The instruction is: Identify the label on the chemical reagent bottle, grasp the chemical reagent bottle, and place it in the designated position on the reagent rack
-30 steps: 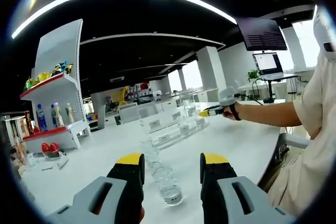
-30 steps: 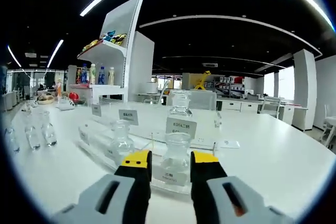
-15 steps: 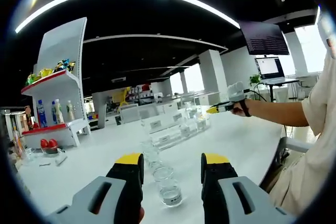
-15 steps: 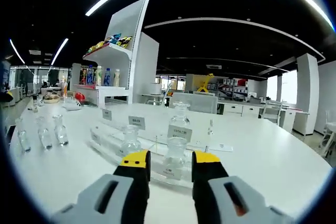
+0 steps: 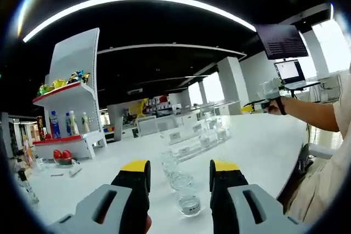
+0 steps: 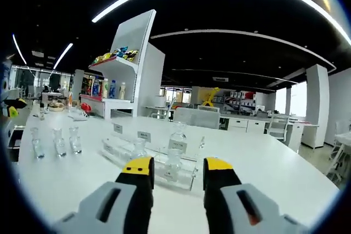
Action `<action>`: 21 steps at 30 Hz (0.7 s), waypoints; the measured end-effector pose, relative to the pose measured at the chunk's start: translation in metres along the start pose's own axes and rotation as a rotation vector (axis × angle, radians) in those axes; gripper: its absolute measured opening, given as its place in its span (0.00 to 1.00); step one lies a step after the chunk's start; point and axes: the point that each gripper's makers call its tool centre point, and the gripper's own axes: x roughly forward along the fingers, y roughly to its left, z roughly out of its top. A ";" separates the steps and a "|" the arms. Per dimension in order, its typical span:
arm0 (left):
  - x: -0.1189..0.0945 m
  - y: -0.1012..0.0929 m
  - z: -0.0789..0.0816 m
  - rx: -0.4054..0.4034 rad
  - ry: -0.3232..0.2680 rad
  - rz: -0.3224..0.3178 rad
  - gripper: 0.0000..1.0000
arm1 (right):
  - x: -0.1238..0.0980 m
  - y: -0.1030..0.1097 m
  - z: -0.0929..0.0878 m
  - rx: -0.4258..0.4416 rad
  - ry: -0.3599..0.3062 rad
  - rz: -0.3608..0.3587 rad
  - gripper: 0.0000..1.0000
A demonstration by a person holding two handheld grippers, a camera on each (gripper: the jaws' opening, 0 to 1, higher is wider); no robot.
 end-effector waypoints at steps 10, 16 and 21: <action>-0.012 -0.006 0.009 -0.025 -0.052 0.039 0.45 | -0.054 -0.013 0.011 0.006 -0.051 -0.038 0.36; -0.013 -0.015 0.012 -0.019 -0.061 0.026 0.45 | -0.082 -0.026 0.016 0.056 -0.097 -0.073 0.36; -0.014 -0.020 0.014 -0.025 -0.077 0.025 0.45 | -0.100 -0.034 0.021 0.043 -0.100 -0.089 0.37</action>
